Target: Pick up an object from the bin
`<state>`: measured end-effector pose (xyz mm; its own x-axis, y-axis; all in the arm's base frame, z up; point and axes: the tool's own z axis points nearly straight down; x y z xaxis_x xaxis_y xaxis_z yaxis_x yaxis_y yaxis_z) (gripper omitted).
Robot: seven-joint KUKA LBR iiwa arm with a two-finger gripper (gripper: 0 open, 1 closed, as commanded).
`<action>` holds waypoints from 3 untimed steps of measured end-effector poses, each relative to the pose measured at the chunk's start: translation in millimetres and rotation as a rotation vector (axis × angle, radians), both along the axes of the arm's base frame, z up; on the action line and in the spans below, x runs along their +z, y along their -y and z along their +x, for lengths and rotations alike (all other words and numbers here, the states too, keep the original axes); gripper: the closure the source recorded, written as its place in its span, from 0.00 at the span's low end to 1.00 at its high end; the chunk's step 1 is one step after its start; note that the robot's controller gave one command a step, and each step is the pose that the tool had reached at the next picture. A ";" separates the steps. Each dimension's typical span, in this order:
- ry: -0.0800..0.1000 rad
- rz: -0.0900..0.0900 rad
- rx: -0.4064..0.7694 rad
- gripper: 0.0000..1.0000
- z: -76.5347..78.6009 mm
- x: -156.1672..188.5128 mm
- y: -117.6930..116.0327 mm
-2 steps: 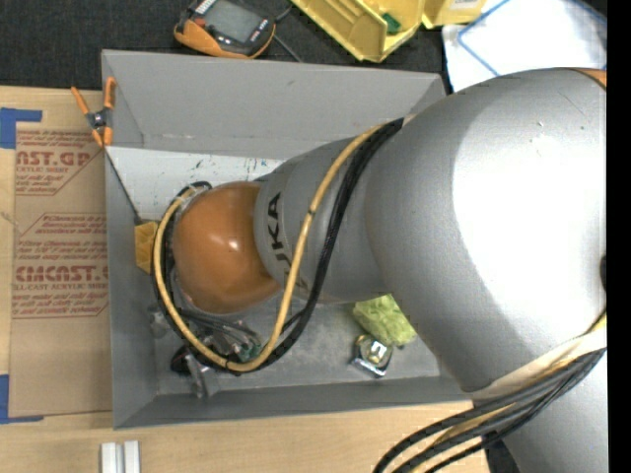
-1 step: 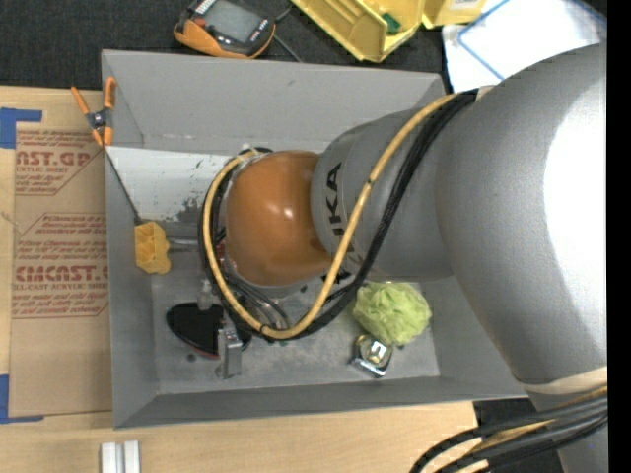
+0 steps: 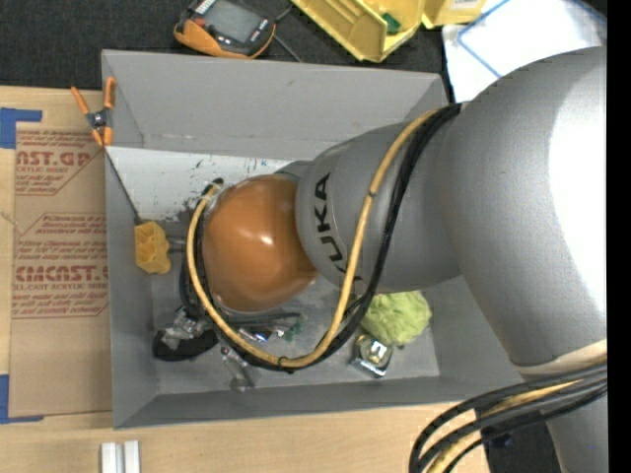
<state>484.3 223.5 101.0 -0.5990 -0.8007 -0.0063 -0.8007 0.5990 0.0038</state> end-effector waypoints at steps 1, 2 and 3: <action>0.001 0.008 -0.823 0.00 2.1 -17.5 16.6; 0.005 0.003 -0.225 1.00 4.1 -24.3 1.7; 0.008 0.004 0.015 1.00 4.9 -25.3 -2.3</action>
Offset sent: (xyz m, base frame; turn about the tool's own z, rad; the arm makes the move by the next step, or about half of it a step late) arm 0.0049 0.0086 -0.0310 -0.3856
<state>489.2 225.8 75.7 -0.5872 -0.8093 -0.0144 -0.8094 0.5873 -0.0004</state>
